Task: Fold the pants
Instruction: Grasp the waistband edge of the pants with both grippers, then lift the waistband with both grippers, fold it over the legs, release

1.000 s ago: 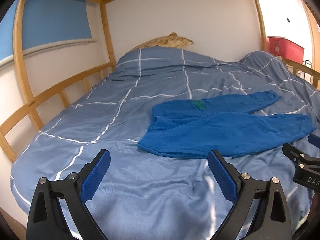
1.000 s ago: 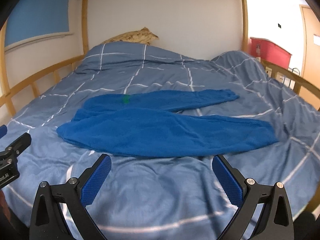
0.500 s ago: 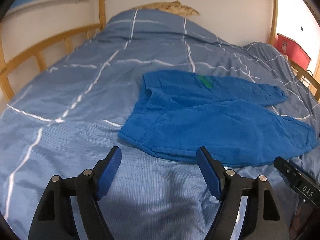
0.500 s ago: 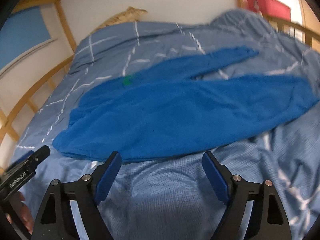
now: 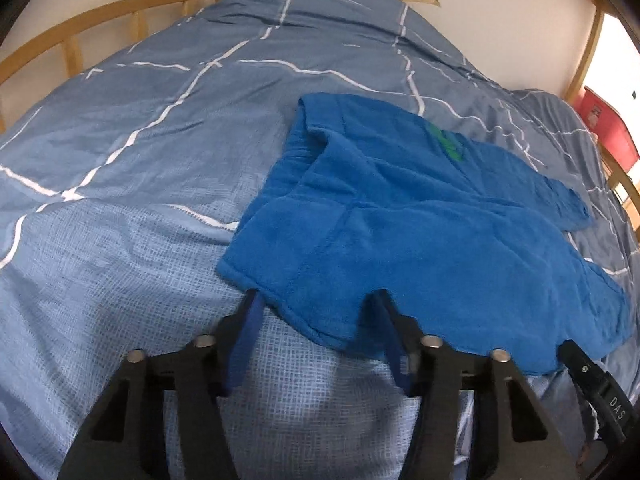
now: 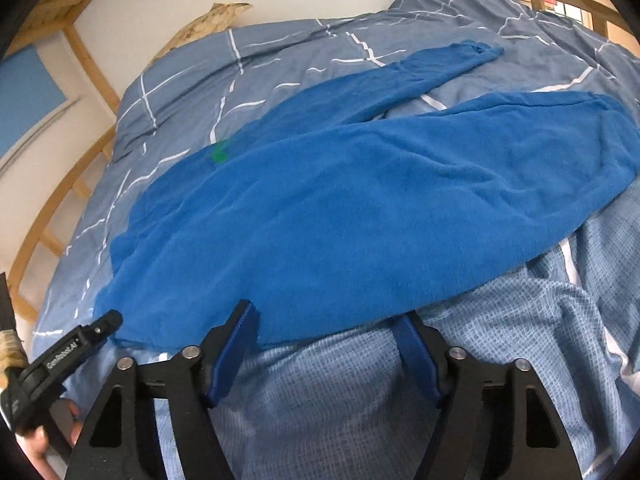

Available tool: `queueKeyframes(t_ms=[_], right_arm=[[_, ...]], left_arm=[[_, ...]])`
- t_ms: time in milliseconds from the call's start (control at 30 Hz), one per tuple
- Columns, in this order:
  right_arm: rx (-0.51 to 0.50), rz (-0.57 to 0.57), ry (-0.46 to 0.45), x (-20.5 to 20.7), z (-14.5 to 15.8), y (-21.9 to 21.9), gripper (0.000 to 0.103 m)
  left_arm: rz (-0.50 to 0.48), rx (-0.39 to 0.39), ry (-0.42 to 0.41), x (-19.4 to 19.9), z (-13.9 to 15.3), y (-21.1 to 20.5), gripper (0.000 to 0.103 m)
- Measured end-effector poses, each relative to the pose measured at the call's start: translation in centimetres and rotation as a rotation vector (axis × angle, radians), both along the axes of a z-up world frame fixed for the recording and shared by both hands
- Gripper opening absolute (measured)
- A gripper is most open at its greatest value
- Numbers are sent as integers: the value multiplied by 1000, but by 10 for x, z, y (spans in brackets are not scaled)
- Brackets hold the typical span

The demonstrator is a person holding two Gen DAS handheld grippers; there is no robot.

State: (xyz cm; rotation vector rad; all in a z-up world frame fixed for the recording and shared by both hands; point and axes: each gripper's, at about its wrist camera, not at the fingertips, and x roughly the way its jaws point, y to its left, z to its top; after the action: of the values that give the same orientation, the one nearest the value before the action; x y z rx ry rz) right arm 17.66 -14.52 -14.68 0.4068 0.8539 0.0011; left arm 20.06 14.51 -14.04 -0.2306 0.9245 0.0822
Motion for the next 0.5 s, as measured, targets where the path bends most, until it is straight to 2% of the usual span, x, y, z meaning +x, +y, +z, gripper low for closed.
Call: queueKeyframes(t_ms=[67, 133, 167, 233, 333, 400, 500], right_arm=[[-4, -17, -3, 2, 1, -3, 55], [-10, -30, -6, 3, 2, -5, 37], [-13, -29, -12, 3, 3, -5, 32], [-10, -10, -28, 2, 6, -6, 21], [-20, 7, -44, -2, 13, -5, 15], [-52, 24, -65, -9, 21, -2, 14], [-63, 45, -69, -19, 28, 0, 12]], left_arm=[[11, -17, -17, -3, 2, 2, 34], [10, -45, -24, -5, 4, 2, 26], [7, -51, -28, -6, 5, 2, 22], [11, -47, -40, -9, 8, 0, 21], [13, -57, -56, -16, 13, -1, 19], [12, -63, -67, -21, 17, -2, 12], [18, -50, -81, -29, 22, -4, 12]])
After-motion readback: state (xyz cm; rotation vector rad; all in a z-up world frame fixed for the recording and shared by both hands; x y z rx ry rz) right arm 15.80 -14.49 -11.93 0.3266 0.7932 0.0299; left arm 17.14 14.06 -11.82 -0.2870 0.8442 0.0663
